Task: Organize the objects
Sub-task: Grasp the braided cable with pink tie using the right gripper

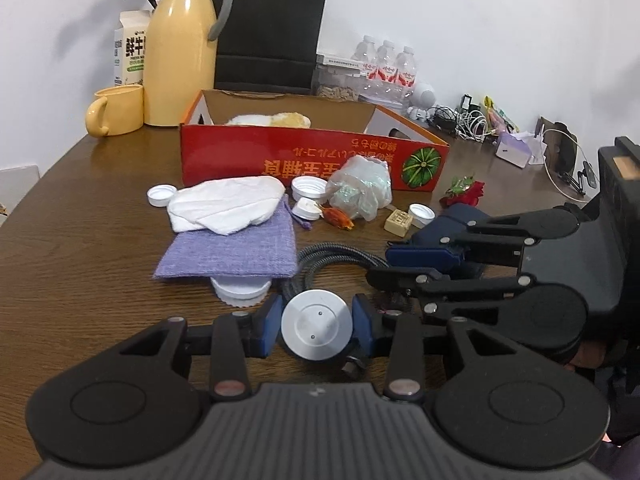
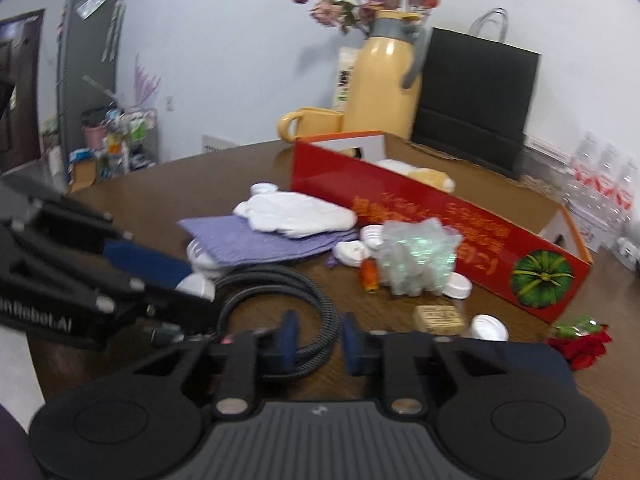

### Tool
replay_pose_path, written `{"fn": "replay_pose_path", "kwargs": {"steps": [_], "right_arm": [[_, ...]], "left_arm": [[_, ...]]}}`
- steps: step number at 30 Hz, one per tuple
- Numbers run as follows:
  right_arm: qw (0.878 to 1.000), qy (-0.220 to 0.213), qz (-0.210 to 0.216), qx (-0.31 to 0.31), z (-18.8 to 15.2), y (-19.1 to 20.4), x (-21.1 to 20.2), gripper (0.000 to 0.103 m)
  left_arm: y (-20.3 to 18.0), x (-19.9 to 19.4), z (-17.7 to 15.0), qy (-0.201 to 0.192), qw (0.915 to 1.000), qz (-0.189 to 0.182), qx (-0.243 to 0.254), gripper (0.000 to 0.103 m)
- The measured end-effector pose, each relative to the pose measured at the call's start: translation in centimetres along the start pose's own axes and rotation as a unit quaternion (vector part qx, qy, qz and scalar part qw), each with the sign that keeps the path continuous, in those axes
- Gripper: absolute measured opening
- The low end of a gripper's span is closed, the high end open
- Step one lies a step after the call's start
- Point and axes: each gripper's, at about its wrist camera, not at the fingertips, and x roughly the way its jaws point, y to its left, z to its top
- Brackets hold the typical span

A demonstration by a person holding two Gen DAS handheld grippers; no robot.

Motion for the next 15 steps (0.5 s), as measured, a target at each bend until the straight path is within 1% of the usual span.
{"fn": "replay_pose_path", "kwargs": {"steps": [2,4,8,10,11,12,13,14,15], "right_arm": [[1.000,0.004,-0.010,-0.014,0.0,0.5,0.1,0.017],[1.000,0.013,-0.016,-0.014,0.0,0.6,0.4,0.016],[1.000,0.013,-0.016,0.005,0.0,0.1,0.4,0.016],[0.999,0.004,-0.013,0.030,0.0,-0.4,0.0,0.021],[0.999,0.000,-0.008,0.044,0.1,-0.6,-0.2,0.035],[0.998,-0.005,0.000,0.058,0.2,-0.9,-0.6,0.058],[0.997,-0.011,0.011,0.070,0.3,-1.1,-0.9,0.069],[0.997,-0.014,0.023,0.077,0.4,-1.1,-1.3,0.087],[0.996,-0.014,0.035,0.078,0.5,-1.0,-1.5,0.092]], "left_arm": [[0.4,-0.4,0.0,-0.002,1.0000,0.006,-0.001,0.039],[0.8,-0.8,-0.1,-0.006,0.9999,0.012,-0.005,0.039],[1.8,-1.8,-0.1,-0.013,0.9993,0.032,-0.016,0.039],[2.3,-2.4,0.0,-0.017,0.9986,0.046,-0.017,0.039],[2.5,-2.7,0.0,-0.019,0.9983,0.052,-0.018,0.039],[2.7,-3.0,0.0,-0.020,0.9980,0.057,-0.018,0.039],[3.0,-3.2,0.1,-0.021,0.9976,0.063,-0.019,0.039],[3.2,-3.4,0.1,-0.021,0.9974,0.066,-0.019,0.039],[3.4,-3.6,0.1,-0.021,0.9971,0.071,-0.020,0.039]]}}
